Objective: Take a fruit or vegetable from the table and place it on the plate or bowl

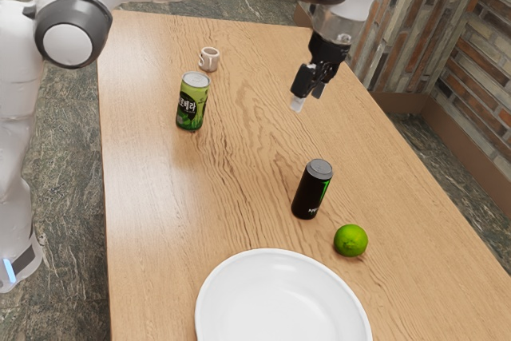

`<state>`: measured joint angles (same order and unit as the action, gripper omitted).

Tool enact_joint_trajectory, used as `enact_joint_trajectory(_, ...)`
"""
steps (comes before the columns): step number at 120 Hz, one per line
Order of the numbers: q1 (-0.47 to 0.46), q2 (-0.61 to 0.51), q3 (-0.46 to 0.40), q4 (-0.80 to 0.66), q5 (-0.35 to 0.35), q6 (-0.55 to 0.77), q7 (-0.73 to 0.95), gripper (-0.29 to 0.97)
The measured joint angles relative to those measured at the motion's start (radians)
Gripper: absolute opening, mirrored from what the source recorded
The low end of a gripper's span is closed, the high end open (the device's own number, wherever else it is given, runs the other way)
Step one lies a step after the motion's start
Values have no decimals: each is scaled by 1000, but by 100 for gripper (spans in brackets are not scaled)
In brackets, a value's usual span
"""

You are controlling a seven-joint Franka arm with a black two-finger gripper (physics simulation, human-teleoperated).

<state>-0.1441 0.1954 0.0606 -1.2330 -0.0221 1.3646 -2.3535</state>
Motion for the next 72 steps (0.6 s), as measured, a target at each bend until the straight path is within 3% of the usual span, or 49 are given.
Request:
enact_joint_trajectory(18, 2, 7, -4, 1, -9, 16, -12, 68)
enact_joint_trajectory(39, -20, -108, -2, -6, -13, -15, -22, 68)
enact_joint_trajectory(56, -78, -7, -79, 26, -7, -8, -21, 68)
enact_joint_trajectory(72, -115, 122, -169, 72, 62, 69, -19, 68)
